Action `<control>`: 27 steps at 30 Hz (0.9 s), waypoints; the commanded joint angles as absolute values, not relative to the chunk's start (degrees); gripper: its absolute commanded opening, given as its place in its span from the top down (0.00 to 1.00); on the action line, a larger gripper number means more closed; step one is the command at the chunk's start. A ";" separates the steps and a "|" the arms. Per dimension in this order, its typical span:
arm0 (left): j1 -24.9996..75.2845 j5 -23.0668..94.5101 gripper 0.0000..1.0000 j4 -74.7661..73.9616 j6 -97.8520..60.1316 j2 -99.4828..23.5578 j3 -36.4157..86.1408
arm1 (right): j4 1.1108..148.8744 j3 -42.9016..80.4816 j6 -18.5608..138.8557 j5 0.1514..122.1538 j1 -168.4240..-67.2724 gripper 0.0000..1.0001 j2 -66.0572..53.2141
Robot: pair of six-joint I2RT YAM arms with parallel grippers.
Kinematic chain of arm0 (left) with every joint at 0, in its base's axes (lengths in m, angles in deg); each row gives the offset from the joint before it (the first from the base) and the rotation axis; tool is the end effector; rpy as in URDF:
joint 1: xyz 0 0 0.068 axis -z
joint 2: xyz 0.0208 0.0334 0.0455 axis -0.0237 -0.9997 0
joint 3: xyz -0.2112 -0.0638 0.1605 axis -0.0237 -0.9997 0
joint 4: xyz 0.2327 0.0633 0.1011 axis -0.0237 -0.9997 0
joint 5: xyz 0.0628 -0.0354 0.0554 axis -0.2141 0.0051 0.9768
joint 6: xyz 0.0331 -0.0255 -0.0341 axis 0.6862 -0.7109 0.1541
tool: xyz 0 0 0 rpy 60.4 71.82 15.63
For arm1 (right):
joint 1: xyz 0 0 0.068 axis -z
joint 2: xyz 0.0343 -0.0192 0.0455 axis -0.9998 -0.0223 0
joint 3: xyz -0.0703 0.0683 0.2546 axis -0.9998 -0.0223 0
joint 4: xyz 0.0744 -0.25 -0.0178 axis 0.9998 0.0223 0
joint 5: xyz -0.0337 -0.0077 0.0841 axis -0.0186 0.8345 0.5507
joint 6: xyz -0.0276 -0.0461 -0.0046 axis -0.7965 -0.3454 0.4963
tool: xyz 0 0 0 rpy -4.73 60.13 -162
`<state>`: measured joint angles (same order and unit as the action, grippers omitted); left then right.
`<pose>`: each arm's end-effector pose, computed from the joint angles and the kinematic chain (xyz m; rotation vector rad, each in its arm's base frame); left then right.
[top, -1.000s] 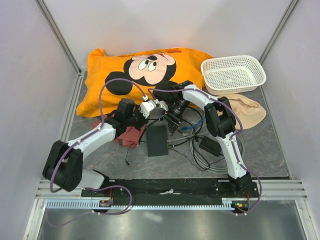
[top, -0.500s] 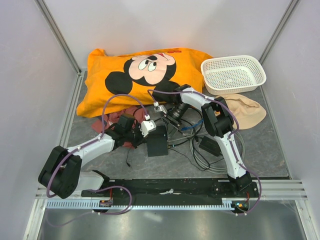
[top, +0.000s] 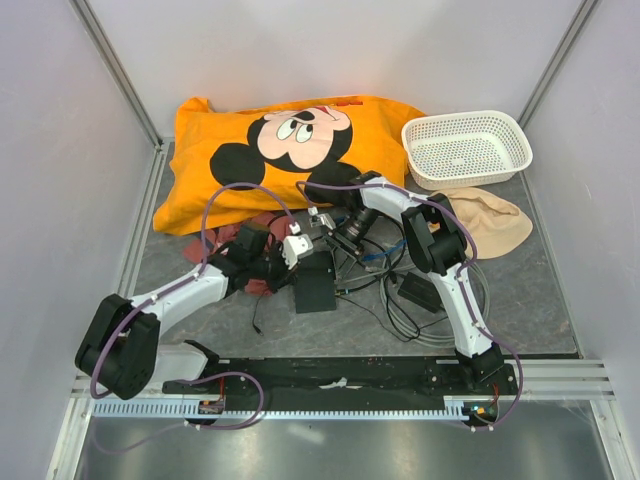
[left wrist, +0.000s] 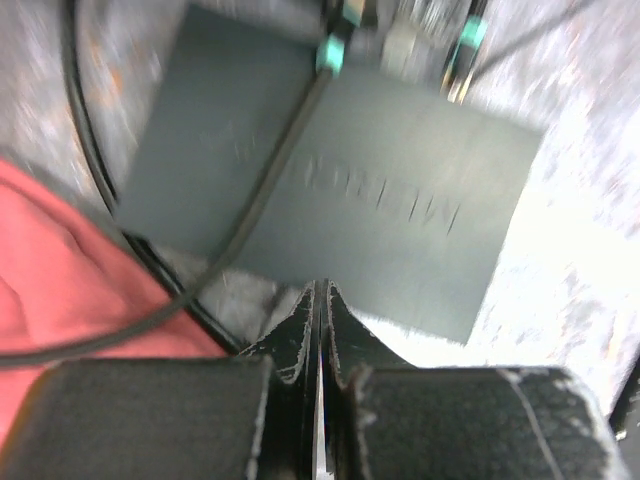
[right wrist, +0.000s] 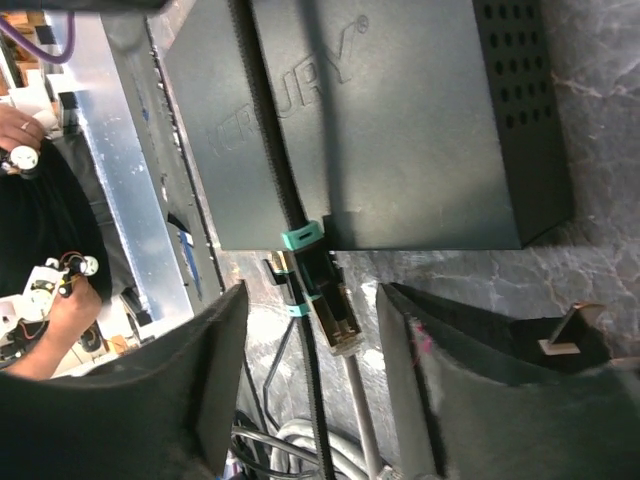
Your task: Pull the plug from the switch port
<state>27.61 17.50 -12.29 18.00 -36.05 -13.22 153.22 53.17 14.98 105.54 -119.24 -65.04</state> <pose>0.2036 -0.1309 0.1773 1.2724 2.0264 -0.5891 0.3591 0.2443 0.1241 1.2997 -2.2611 -1.2950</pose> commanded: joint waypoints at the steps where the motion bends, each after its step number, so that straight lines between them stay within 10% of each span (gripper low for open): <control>1: 28.08 10.43 0.98 -11.30 13.03 -36.65 -8.11 | 152.18 52.49 15.54 102.82 -119.40 0.42 -66.93; 27: 34.94 16.12 0.98 -11.30 17.59 -38.58 -14.52 | 141.11 49.50 26.26 104.49 -119.83 0.61 -65.97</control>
<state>34.56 16.63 -10.84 16.03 -39.50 -12.67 147.43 49.87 25.78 106.92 -119.46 -65.45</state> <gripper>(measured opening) 0.022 0.406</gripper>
